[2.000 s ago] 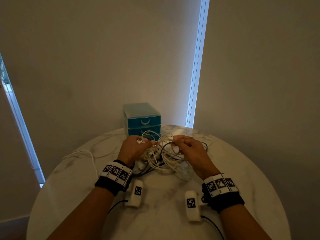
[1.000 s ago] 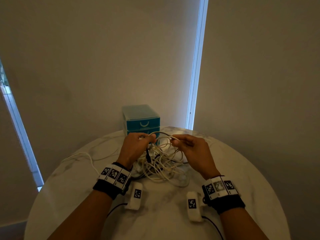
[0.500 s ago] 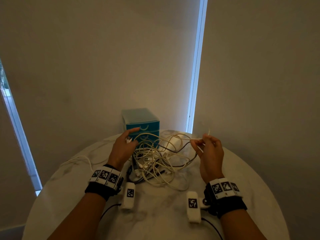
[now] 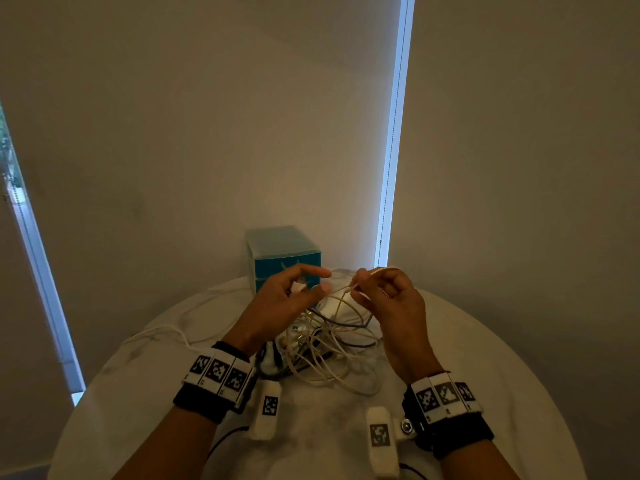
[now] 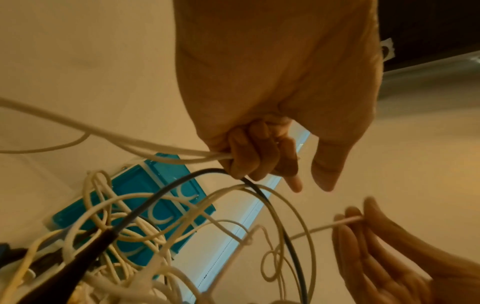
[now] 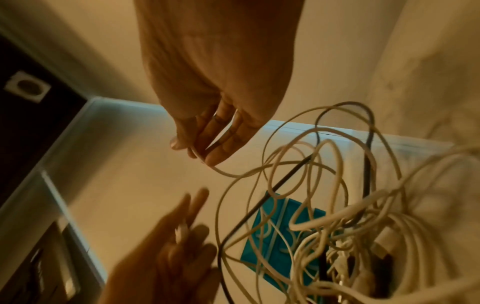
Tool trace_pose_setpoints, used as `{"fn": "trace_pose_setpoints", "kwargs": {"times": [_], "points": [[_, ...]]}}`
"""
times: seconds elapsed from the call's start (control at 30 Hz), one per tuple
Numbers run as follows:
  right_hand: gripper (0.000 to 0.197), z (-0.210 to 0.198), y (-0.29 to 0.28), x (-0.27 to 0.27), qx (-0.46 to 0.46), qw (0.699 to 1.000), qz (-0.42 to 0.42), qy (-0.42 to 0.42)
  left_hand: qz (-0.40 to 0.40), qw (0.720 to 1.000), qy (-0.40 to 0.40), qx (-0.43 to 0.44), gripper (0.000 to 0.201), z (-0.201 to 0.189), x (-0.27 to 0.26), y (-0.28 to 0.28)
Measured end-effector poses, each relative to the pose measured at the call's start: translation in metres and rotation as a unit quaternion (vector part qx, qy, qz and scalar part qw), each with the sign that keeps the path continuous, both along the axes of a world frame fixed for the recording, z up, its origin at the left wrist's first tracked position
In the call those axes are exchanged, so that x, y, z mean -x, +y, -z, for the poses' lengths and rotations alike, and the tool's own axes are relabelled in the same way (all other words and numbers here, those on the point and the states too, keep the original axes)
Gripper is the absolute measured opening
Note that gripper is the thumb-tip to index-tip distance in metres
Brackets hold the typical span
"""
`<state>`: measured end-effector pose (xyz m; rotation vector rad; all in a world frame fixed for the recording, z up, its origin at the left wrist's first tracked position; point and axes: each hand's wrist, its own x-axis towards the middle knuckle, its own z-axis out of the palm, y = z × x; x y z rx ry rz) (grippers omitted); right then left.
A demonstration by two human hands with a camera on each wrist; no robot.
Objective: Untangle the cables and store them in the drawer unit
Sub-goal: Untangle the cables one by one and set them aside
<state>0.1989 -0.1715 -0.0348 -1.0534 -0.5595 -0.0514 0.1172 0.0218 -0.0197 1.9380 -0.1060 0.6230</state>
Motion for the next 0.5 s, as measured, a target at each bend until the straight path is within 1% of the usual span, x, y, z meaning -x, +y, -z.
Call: {"fn": "trace_pose_setpoints", "kwargs": {"times": [0.07, 0.13, 0.2, 0.27, 0.37, 0.5], "points": [[0.022, 0.002, 0.004, 0.005, 0.061, 0.997, 0.021, -0.033, 0.015, 0.999, -0.009, -0.030, 0.024, -0.004, 0.003, -0.009], [0.016, 0.007, 0.006, 0.005, 0.131, 0.986, 0.063, -0.087, 0.012, 1.000, -0.023, -0.006, 0.028, -0.009, 0.007, -0.014], [0.010, 0.012, 0.007, 0.004, 0.206, 0.963, 0.088, -0.153, -0.001, 0.999, -0.031, 0.013, 0.031, -0.013, 0.010, -0.015], [0.010, 0.016, 0.008, 0.003, 0.264, 0.939, 0.094, -0.198, -0.010, 0.999, -0.043, 0.017, 0.028, -0.014, 0.011, -0.016], [0.012, 0.018, 0.012, 0.004, 0.311, 0.917, 0.103, -0.227, -0.030, 0.997, -0.065, 0.031, 0.018, -0.012, 0.011, -0.015], [0.015, 0.024, 0.014, -0.001, 0.328, 0.906, 0.116, -0.242, -0.046, 0.997, -0.055, 0.014, 0.017, -0.008, 0.007, -0.010]]}}
